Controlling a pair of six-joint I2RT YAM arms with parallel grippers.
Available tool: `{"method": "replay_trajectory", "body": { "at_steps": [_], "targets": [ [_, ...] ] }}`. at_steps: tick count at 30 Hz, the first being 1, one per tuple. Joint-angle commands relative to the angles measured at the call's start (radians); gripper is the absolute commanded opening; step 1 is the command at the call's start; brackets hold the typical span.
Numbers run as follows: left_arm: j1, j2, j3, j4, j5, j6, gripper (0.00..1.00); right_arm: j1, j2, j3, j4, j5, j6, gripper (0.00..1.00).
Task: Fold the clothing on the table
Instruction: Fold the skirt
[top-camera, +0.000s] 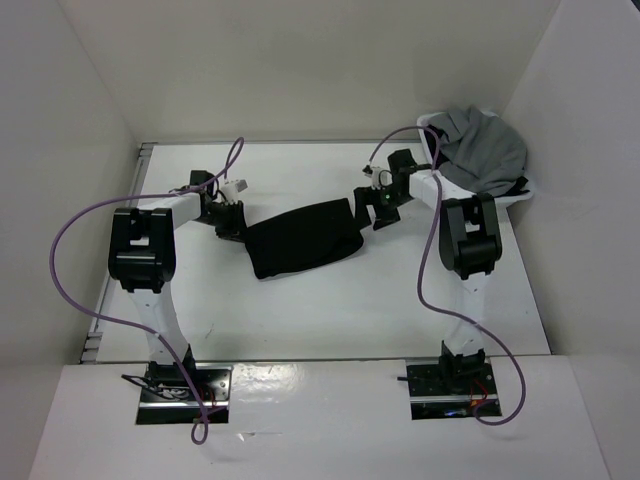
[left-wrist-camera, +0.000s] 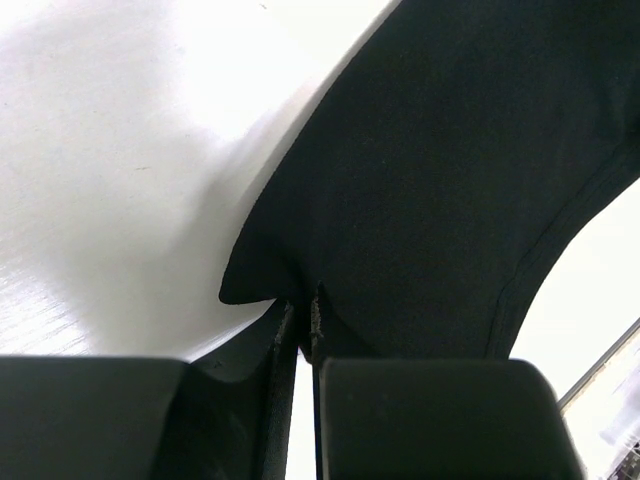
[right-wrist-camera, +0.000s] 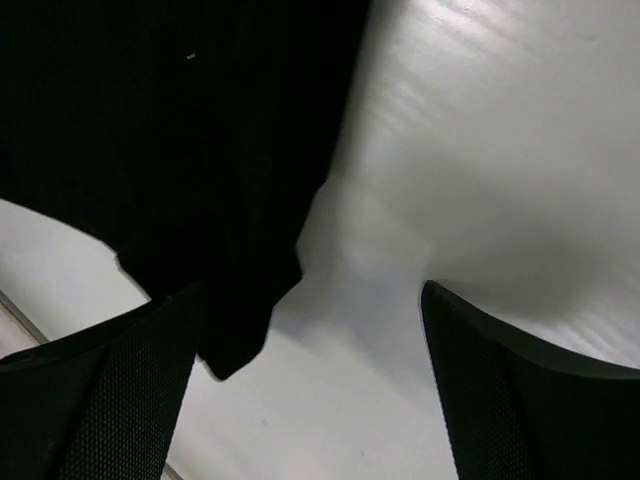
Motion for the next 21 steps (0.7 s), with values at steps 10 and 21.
{"method": "replay_trajectory", "body": {
  "at_steps": [10,21],
  "targets": [
    [-0.001,0.005,-0.028,-0.020,-0.005,0.028,0.12,-0.034,0.210,0.253,-0.028,-0.154,-0.053,0.85],
    [-0.001,0.015,-0.019,-0.029,0.015,0.037,0.12,0.020,0.294,0.265,-0.031,-0.182,-0.053,0.68]
  ]
}}
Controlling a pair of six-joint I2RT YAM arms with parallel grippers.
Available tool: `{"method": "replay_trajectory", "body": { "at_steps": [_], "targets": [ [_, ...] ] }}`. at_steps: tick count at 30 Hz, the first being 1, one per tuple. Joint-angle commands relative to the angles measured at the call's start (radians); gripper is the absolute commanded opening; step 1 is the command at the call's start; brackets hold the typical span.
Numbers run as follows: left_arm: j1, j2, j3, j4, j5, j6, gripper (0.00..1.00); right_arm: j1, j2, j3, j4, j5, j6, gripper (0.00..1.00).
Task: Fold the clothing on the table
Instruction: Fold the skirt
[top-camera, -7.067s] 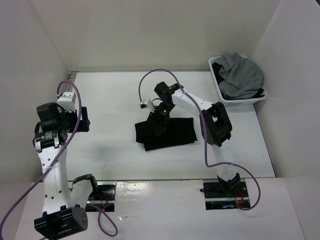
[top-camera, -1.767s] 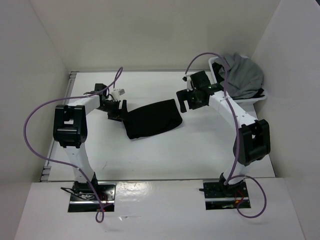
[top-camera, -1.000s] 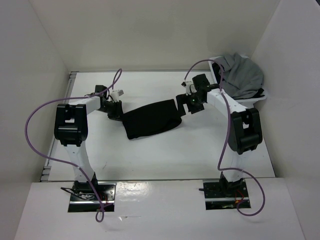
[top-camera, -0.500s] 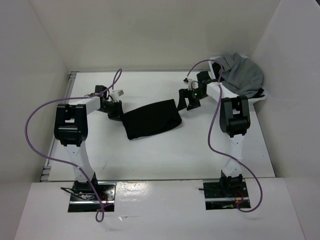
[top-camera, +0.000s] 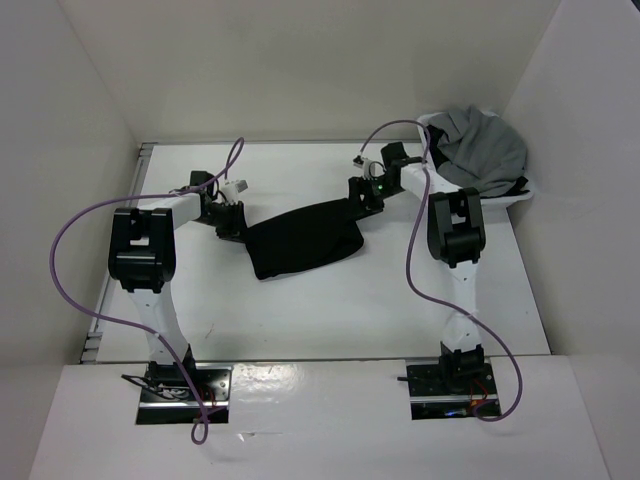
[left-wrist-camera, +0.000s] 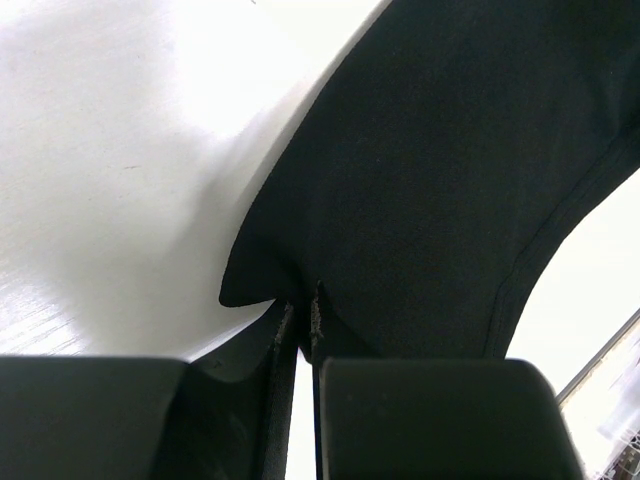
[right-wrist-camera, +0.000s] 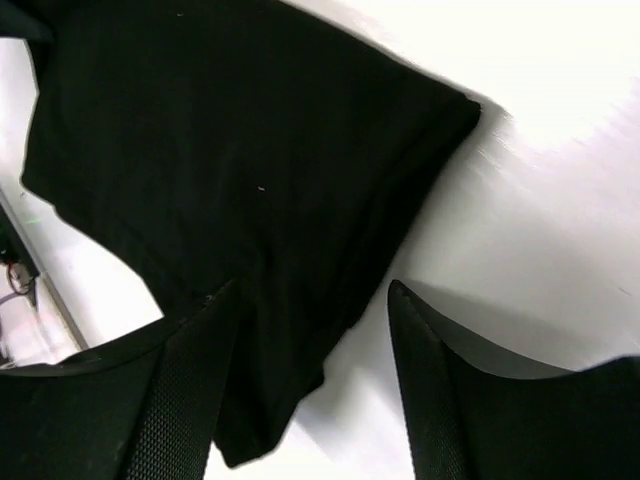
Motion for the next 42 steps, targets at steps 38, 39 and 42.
{"method": "replay_trajectory", "body": {
  "at_steps": [38,39,42],
  "targets": [
    [-0.001,0.005,0.004,-0.029,0.028,0.033,0.12,0.203,-0.086,0.445,-0.268,0.524,-0.033,0.00],
    [-0.001,0.005,0.004,-0.029,0.028,0.033,0.12,0.220,-0.077,0.476,-0.291,0.554,-0.042,0.00],
    [-0.001,-0.004,0.004,-0.029,0.028,0.033,0.12,0.292,-0.019,0.626,-0.400,0.593,-0.042,0.00]
  ]
}}
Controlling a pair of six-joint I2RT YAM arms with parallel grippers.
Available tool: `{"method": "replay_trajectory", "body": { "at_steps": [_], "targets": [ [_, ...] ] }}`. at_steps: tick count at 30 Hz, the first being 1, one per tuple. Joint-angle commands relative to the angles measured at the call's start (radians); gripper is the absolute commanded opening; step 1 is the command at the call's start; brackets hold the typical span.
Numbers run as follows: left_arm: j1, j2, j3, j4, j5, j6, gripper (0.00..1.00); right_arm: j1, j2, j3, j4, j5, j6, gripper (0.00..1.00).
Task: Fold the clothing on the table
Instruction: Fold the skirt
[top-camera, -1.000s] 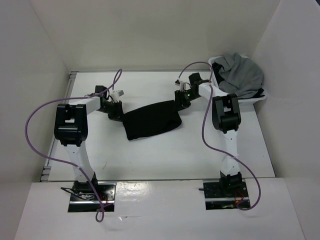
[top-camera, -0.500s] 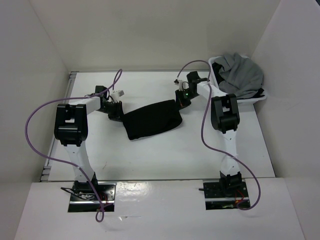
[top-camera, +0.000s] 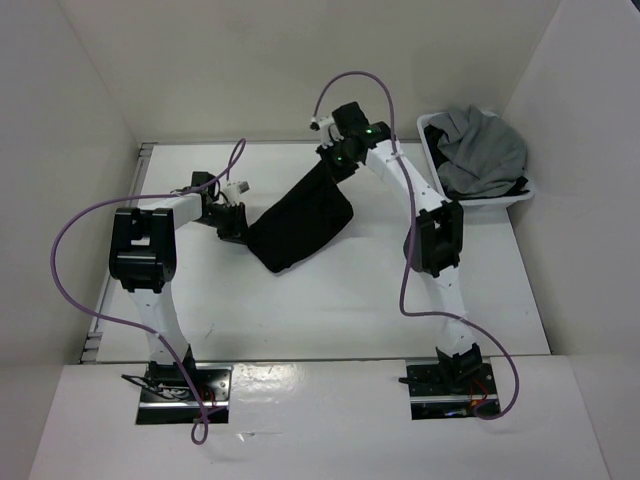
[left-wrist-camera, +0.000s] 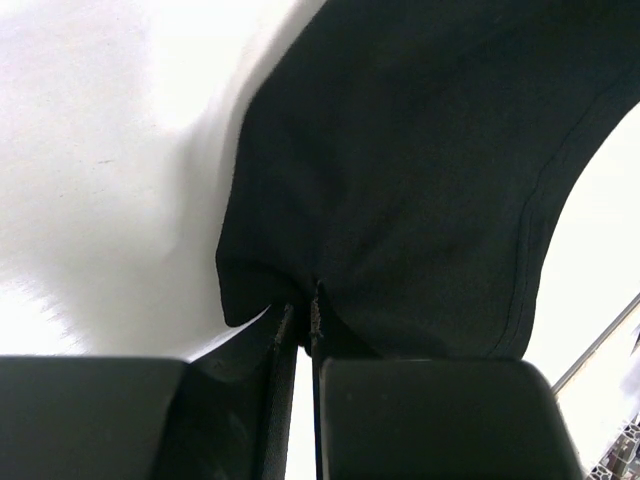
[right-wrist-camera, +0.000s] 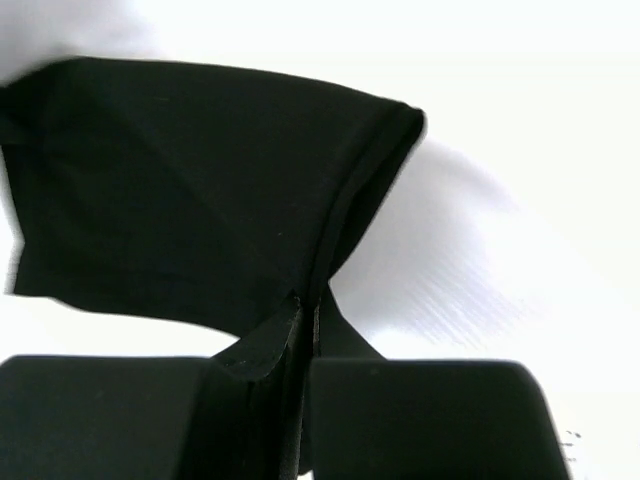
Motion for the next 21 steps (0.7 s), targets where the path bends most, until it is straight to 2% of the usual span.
{"method": "replay_trajectory", "body": {
  "at_steps": [1,12,21],
  "targets": [
    [0.001,-0.004,0.004,-0.014,0.017,0.029,0.12,0.093,-0.008,0.107,-0.133,0.104,-0.020,0.00],
    [0.001,-0.033,-0.005,-0.014,0.026,0.020,0.12,0.288,0.028,0.097,-0.139,0.221,-0.041,0.00],
    [0.001,-0.053,-0.005,-0.014,0.035,0.020,0.12,0.358,0.116,0.178,-0.138,0.256,-0.021,0.00]
  ]
}}
